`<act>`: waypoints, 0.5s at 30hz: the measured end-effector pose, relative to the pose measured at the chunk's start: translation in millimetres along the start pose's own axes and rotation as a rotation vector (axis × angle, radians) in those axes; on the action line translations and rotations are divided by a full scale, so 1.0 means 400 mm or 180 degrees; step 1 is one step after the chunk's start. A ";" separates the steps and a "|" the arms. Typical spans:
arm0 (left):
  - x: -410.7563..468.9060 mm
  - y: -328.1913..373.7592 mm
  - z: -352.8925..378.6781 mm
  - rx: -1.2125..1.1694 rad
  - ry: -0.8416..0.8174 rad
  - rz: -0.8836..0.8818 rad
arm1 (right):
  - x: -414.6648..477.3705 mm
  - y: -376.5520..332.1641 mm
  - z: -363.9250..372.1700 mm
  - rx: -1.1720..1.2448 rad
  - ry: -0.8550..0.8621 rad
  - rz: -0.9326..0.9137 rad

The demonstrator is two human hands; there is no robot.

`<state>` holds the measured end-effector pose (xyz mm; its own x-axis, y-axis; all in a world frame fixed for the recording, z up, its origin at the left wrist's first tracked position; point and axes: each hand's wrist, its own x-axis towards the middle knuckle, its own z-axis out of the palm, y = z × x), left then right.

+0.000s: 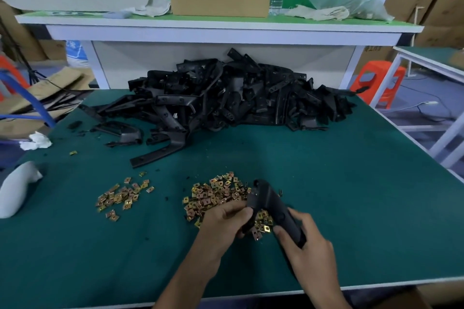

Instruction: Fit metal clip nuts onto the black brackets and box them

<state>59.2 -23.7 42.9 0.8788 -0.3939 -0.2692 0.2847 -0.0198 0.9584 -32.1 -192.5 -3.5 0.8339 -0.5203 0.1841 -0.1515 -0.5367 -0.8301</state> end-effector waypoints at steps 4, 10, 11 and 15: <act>-0.004 -0.015 0.016 0.0758 0.0456 0.0449 | -0.006 -0.008 0.003 0.0108 0.0209 0.0076; 0.016 0.005 0.026 0.2206 0.0646 0.1123 | -0.007 -0.012 0.004 0.0067 0.0370 0.0154; 0.019 0.004 0.036 0.2392 0.0689 0.1222 | -0.011 -0.014 0.006 0.0010 0.0360 0.0105; 0.039 -0.018 0.045 0.2656 0.0893 0.1418 | -0.015 -0.011 0.014 -0.0038 0.0438 0.0049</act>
<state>64.0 -46.0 33.6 0.9298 -0.2926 0.2234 -0.3611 -0.6069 0.7080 -33.4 -183.5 -3.9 0.7509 -0.6144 0.2424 -0.1709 -0.5353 -0.8272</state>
